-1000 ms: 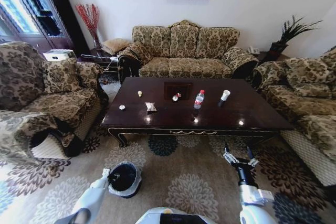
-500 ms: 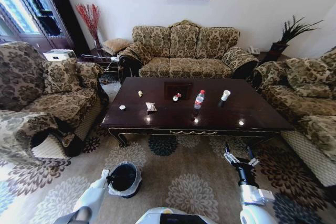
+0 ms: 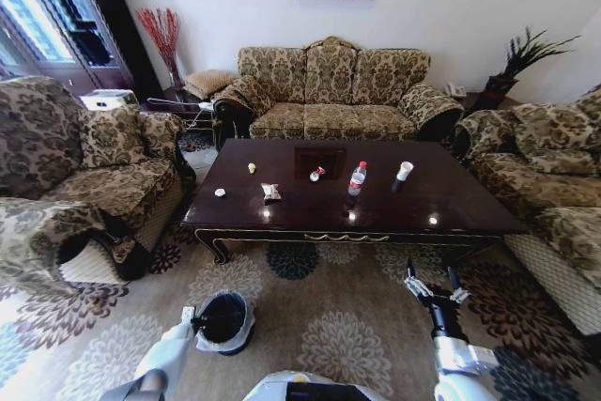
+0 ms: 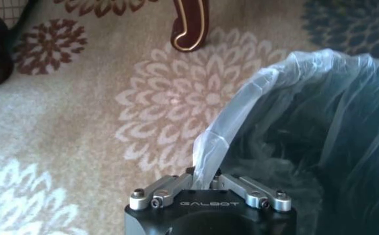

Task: Move to the front of the table and place the trash on the table into the trash bin.

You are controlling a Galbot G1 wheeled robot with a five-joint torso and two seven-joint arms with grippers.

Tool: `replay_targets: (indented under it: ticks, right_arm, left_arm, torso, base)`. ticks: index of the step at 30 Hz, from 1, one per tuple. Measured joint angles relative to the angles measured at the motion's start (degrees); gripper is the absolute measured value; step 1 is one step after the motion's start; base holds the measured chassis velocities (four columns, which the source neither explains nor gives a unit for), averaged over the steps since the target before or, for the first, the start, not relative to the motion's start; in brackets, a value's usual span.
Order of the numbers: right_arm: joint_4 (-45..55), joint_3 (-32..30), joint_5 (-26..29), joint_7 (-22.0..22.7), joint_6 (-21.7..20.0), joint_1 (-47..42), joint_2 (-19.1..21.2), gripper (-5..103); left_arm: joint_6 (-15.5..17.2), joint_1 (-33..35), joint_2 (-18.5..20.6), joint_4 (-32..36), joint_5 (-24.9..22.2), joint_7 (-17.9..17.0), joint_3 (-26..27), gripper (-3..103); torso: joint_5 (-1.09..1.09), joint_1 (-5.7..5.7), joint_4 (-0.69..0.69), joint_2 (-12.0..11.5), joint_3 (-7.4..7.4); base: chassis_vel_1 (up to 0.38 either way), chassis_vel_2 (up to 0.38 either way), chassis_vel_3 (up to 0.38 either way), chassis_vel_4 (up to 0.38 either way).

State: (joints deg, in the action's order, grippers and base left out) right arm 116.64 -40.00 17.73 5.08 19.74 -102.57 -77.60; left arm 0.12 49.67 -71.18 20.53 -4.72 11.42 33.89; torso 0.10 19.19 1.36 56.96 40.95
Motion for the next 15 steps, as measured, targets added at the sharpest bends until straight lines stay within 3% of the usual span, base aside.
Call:
replay_targets:
  ticks: [7,9,11,15]
  right_arm:
    - [0.17,0.85,0.49,0.15,-0.51,1.06,0.07,100]
    - [0.17,0.96,0.49,0.16,-0.55,1.14,0.07,100]
    - [0.33,1.2,0.46,0.17,-0.61,1.19,-0.01,100]
    - [0.67,1.48,0.06,0.17,-0.66,0.94,-0.19,100]
  left_arm:
    - [-2.83,5.47,1.14,6.65,-9.67,-0.23,-1.11,2]
    - [-3.13,6.2,1.45,7.27,-10.38,-0.33,-1.08,1]
    - [-3.93,6.99,1.93,7.91,-11.14,0.04,-0.86,0]
    - [-4.98,8.03,2.09,8.12,-11.77,0.8,-0.56,0]
  torso:
    - [-0.27,0.03,-0.07,0.0,0.03]
    - [-0.27,0.03,-0.07,-0.01,0.03]
    - [-0.09,0.03,-0.07,0.0,0.02]
    - [-0.18,0.03,-0.02,0.01,0.03]
  base:
    - [0.0,0.0,0.0,0.0]
    - [0.0,0.0,0.0,0.0]
    - [0.0,0.0,0.0,0.0]
    - [0.0,0.0,0.0,0.0]
